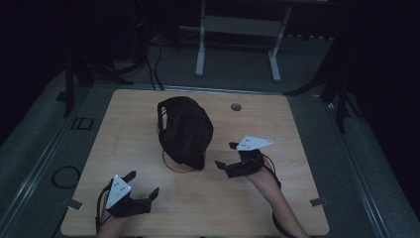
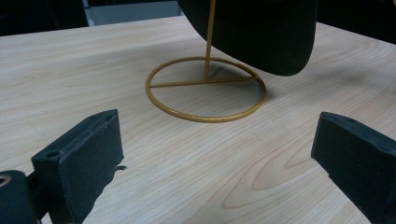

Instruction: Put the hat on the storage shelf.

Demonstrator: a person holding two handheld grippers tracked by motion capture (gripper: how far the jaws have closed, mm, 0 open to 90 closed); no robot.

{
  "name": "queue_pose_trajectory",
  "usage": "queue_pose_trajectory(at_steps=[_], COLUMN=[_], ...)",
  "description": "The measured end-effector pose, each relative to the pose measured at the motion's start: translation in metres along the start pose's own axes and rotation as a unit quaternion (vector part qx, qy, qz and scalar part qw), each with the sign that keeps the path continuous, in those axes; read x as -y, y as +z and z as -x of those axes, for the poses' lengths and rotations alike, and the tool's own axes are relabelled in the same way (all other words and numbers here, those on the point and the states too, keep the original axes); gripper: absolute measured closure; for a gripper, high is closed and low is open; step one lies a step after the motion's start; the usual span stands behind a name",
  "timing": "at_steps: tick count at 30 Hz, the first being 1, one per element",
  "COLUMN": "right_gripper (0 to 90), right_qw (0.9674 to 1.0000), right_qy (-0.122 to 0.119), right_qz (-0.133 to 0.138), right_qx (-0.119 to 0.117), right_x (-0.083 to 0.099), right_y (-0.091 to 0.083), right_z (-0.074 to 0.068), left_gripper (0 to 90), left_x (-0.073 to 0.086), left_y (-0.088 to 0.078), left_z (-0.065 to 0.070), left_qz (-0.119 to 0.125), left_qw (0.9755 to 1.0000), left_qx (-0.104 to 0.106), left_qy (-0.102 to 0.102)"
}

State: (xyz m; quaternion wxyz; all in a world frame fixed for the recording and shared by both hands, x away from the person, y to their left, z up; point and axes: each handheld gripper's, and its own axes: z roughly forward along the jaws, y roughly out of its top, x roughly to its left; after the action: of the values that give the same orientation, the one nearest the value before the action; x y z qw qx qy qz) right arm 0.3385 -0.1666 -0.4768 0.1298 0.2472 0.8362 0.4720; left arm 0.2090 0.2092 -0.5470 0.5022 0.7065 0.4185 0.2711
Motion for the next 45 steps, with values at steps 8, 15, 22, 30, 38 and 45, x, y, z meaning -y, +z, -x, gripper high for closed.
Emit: queue_pose_trajectory(at_steps=[8, 15, 22, 30, 38, 45], right_gripper=[13.1, 13.1, 13.2, 13.3, 13.4, 13.5], right_qw=[0.9998, 0.9996, 0.9994, 0.9992, 0.9991, 0.999], right_qy=[0.0, 0.001, 0.009, 0.015, 0.009, 0.015], right_qz=[-0.008, -0.018, -0.025, -0.035, -0.04, -0.042], right_qx=[-0.016, -0.021, -0.022, -0.01, -0.007, -0.003], right_x=[0.019, 0.034, 0.052, 0.071, 0.084, 0.091], right_y=[0.003, 0.005, 0.001, -0.006, -0.014, -0.021], right_z=[-0.004, -0.006, -0.006, -0.003, -0.003, -0.003], left_gripper=[2.7, 2.7, 2.7, 2.7, 2.7, 2.7], left_x=[0.0, 0.0, 0.001, 0.001, 0.001, 0.001], left_y=[0.0, 0.001, 0.001, 0.002, 0.003, 0.004], left_z=[0.0, 0.0, 0.0, 0.0, 0.0, 0.0], left_qz=[0.0, 0.0, -0.003, -0.006, -0.009, -0.011], left_qw=[1.0, 1.0, 1.0, 1.0, 0.9999, 0.9999], left_qx=[0.005, 0.006, 0.004, 0.007, 0.009, 0.01], left_qy=[0.002, 0.001, 0.002, 0.004, 0.002, 0.001])
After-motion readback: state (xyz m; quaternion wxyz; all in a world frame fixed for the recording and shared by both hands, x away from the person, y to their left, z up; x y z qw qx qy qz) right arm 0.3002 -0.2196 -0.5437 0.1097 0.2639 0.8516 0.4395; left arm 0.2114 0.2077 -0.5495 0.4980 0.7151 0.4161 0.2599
